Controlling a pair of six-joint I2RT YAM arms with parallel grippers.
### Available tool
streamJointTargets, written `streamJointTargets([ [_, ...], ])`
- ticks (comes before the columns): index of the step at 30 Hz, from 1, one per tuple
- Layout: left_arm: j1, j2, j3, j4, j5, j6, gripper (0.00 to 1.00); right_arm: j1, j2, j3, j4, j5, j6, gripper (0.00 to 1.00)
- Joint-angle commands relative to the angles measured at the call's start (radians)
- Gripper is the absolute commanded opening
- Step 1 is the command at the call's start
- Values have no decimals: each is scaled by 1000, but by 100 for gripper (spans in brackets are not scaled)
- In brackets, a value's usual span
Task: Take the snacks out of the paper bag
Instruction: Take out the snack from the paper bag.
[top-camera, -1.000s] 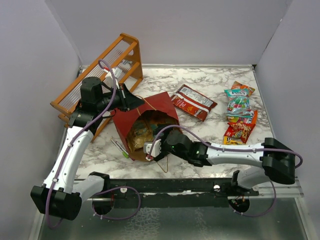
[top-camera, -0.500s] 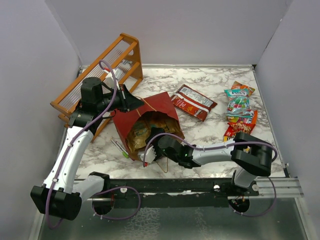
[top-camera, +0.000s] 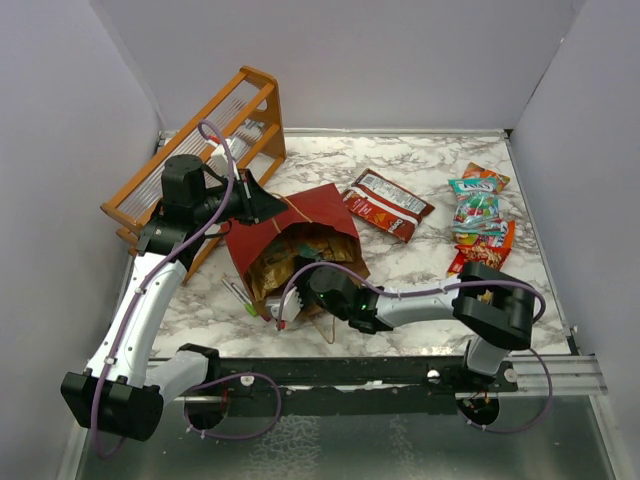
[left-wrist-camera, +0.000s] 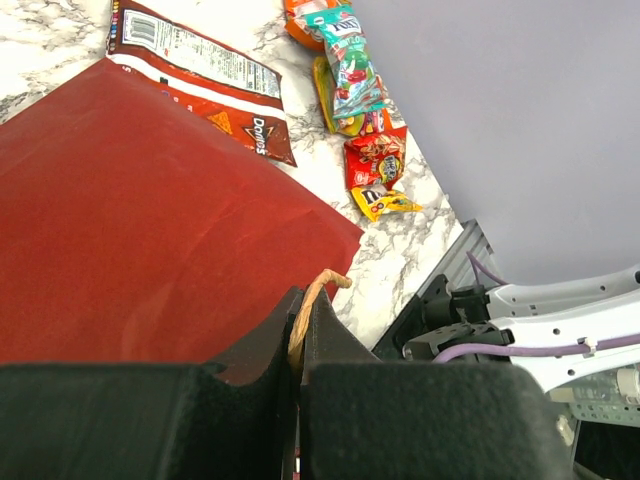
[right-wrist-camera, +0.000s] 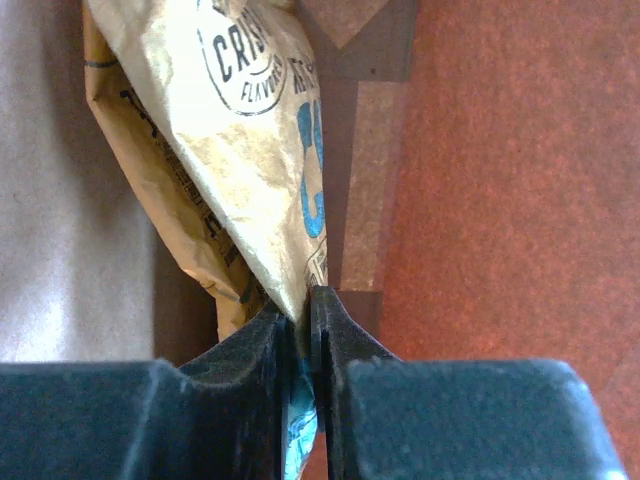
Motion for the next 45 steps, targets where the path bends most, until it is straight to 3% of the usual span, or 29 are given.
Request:
streamJointTargets([
  [1, 7, -19, 21, 0, -19, 16, 0, 6, -65, 36, -36, -39, 5, 7],
  [4, 6, -18, 19, 0, -19, 16, 0, 6, -120, 38, -74, -82, 26, 1],
  [14, 6, -19, 23, 2, -42, 3, 0, 7, -305, 84, -264, -200, 130, 1],
  [22, 6, -1, 28, -8, -66, 1, 0, 8, -600, 134, -526, -432, 353, 1],
  [28, 6, -4, 28, -9, -75, 6, 0, 8, -808, 168, -670, -464, 518, 1],
  [34, 6, 4, 22, -3, -74, 6, 0, 8, -967, 255, -693, -311, 683, 1],
  [38, 6, 12, 23, 4, -68, 0, 0, 8, -989, 319, -641, -56, 724, 1],
  [42, 6, 8, 25, 2, -69, -3, 0, 9, -962, 367, -499, 175, 702, 1],
  [45, 6, 7, 19, 3, -69, -8, 0, 7, -890, 389, -305, 407, 562, 1],
])
